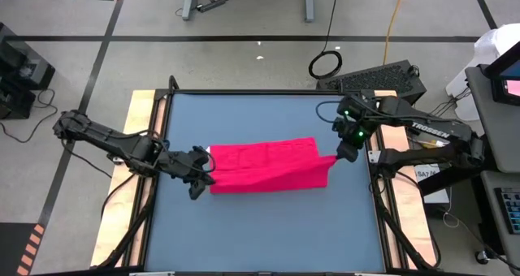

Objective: Roll towel
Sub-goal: Roll the red towel

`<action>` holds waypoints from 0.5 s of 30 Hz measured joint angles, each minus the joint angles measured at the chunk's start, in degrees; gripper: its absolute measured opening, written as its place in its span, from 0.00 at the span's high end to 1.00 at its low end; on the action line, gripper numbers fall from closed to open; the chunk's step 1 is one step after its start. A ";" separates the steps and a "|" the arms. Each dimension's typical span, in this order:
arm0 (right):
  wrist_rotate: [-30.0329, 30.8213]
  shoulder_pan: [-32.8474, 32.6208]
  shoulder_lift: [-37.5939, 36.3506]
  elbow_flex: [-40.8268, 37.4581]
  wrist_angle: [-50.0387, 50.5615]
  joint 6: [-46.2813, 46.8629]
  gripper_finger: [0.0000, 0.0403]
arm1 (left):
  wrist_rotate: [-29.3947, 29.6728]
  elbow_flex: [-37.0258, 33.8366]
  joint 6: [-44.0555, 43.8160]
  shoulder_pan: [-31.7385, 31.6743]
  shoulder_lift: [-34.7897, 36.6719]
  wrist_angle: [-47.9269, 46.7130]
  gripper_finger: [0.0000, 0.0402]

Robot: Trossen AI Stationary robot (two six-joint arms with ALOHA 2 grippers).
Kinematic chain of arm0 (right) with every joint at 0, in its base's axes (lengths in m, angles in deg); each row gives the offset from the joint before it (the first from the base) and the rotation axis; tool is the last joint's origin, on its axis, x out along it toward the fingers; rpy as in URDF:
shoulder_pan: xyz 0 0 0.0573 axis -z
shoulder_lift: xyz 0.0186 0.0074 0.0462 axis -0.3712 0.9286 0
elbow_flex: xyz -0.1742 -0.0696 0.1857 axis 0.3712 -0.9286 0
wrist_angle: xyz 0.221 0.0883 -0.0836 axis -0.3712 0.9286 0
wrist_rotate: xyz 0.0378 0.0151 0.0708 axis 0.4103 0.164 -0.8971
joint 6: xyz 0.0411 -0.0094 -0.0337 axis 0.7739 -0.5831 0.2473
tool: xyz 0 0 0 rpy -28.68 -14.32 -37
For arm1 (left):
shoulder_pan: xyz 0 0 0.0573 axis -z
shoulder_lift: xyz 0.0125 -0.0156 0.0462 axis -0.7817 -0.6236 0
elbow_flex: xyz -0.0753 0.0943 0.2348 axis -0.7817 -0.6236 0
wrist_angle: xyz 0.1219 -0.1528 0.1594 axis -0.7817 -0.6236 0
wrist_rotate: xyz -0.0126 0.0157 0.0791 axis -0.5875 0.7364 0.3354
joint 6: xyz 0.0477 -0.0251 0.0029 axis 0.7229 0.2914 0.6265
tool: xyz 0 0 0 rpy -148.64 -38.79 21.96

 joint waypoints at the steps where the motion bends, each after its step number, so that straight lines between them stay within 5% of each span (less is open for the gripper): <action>1: 0.05 -0.71 -0.15 0.00 0.42 0.19 1.00 | -0.04 0.00 -0.04 0.24 0.31 0.02 0.98; 11: -5.30 -7.06 -0.47 0.00 1.11 4.32 1.00 | -5.91 0.00 -4.42 3.78 1.86 1.18 0.98; 15: -0.04 -8.75 -0.40 0.00 0.52 3.91 1.00 | -1.43 0.00 -2.78 4.80 1.78 -0.01 0.98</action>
